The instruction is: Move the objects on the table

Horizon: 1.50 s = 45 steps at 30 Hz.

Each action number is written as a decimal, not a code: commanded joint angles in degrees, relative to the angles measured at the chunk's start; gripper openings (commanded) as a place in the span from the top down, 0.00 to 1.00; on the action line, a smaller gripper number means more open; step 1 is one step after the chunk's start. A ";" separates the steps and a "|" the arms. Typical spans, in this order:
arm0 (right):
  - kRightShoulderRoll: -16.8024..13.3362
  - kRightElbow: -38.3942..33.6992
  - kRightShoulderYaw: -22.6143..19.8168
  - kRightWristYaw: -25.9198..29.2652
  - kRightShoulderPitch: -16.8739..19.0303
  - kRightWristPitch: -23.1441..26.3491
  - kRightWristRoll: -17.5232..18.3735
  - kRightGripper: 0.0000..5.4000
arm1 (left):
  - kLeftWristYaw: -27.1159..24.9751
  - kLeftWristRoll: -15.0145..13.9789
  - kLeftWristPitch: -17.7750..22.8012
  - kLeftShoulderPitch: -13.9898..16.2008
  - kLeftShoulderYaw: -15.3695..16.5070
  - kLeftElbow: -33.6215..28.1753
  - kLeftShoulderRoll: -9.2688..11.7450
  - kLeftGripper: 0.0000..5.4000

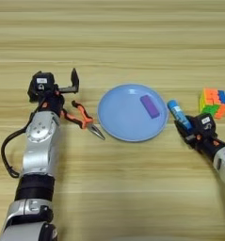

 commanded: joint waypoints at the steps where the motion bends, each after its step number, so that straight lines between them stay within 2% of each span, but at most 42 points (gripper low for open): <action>1: 0.29 0.85 -0.26 -0.45 1.35 1.50 -0.08 0.74 | 0.05 -0.20 0.62 -0.55 0.12 -0.06 0.26 0.00; 15: 0.75 -2.28 -2.35 -2.66 1.41 0.97 0.34 0.74 | 0.01 -0.24 0.33 -0.72 0.21 0.52 0.32 0.00; 27: 1.49 -12.54 -1.53 -4.11 2.89 1.63 0.30 0.74 | -0.16 -0.21 0.07 -0.46 0.09 0.57 0.24 0.00; 32: 1.87 -16.38 0.12 -4.19 2.77 3.00 -0.15 0.74 | -0.22 -0.20 0.17 -0.36 0.05 0.36 0.25 0.00; 36: 2.72 -18.03 3.00 -3.75 1.71 4.10 -1.14 0.74 | -0.32 -0.21 0.24 -0.34 -0.01 0.37 0.23 0.00; 45: 5.12 -16.67 9.49 -2.56 -3.01 6.53 -3.26 0.74 | -0.36 -0.24 0.27 -0.30 0.07 0.47 0.24 0.00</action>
